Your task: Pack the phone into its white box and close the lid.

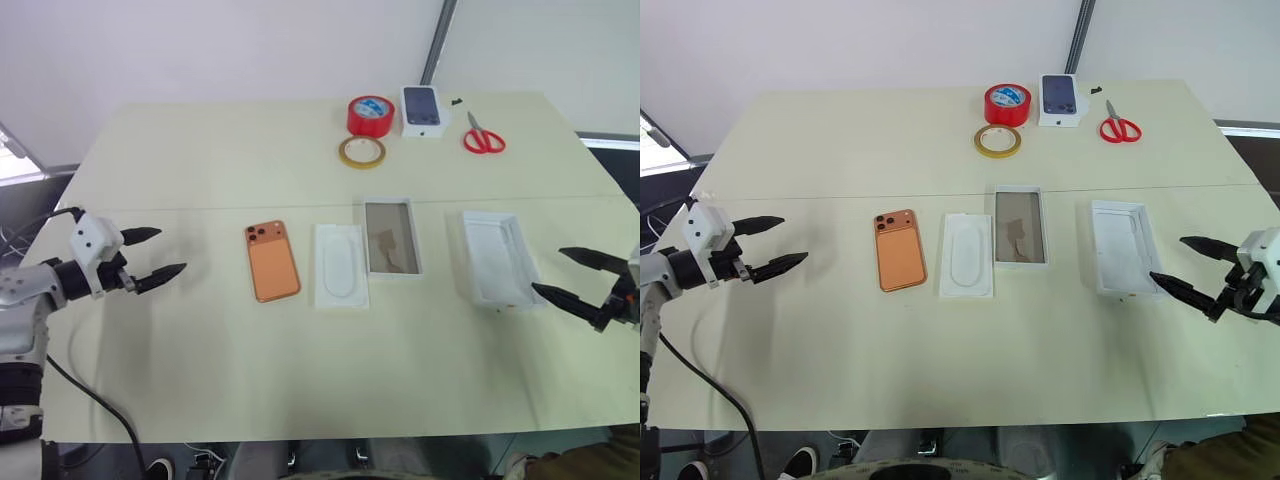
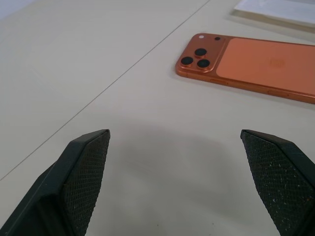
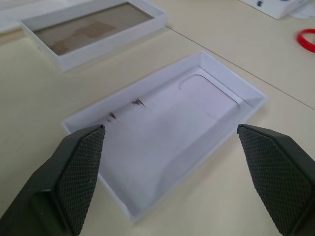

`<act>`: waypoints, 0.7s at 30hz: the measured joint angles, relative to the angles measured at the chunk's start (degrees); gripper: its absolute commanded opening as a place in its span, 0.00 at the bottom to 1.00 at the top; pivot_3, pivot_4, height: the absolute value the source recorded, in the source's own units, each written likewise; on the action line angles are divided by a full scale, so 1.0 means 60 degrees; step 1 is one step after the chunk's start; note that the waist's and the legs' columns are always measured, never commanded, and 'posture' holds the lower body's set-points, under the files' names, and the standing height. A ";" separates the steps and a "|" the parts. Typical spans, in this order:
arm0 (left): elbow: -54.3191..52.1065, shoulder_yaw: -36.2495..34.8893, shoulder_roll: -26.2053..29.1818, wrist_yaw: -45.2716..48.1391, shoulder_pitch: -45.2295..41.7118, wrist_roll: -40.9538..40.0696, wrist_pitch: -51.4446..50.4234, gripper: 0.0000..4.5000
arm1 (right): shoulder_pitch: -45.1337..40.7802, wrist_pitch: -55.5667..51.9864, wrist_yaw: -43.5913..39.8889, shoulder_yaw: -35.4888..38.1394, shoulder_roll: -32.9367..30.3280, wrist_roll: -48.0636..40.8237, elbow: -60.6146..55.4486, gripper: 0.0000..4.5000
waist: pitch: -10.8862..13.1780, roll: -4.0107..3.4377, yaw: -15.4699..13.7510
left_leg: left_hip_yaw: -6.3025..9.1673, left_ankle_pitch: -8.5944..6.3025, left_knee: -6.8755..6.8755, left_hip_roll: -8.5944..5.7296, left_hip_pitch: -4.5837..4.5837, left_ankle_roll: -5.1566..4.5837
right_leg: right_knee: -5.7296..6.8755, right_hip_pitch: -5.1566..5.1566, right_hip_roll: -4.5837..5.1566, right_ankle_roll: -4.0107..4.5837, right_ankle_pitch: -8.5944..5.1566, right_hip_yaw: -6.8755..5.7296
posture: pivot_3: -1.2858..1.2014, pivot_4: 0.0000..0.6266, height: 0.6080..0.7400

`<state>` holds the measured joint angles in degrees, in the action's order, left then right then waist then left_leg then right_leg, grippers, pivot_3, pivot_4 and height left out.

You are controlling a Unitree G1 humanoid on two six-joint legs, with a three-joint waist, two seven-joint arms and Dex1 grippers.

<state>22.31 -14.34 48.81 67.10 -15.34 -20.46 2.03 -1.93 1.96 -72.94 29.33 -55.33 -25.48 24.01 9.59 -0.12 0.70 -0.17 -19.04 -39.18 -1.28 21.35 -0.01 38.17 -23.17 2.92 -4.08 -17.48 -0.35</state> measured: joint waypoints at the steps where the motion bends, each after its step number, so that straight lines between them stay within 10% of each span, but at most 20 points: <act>1: 0.0000 0.0000 -0.0006 0.0003 0.0000 -0.0002 0.0000 0.99 | 0.0000 0.0000 0.0001 0.0005 0.0000 0.0002 0.0004 1.00 | 0.0000 0.0000 0.0000 | 0.0000 0.0000 0.0000 0.0000 0.0000 0.0000 | 0.0000 0.0000 0.0000 0.0000 0.0000 0.0000 | 0.52 0.24 1.00; 21: -0.0814 0.0366 -0.0329 0.0345 -0.0021 -0.0225 -0.0511 0.99 | -0.0278 0.0137 0.0298 -0.0174 0.0104 0.0098 0.0137 1.00 | -0.0001 -0.0001 0.0013 | 0.0000 0.0001 0.0000 0.0000 -0.0001 0.0001 | 0.0002 0.0000 0.0000 0.0000 0.0000 0.0000 | 0.52 0.24 1.00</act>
<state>17.43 -12.15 46.84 69.17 -15.47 -21.81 -1.03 -3.60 2.78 -71.15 28.28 -54.70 -24.89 24.83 9.59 -0.13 0.78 -0.17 -19.04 -39.18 -1.28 21.35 0.00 38.18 -23.17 2.92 -4.08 -17.48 -0.35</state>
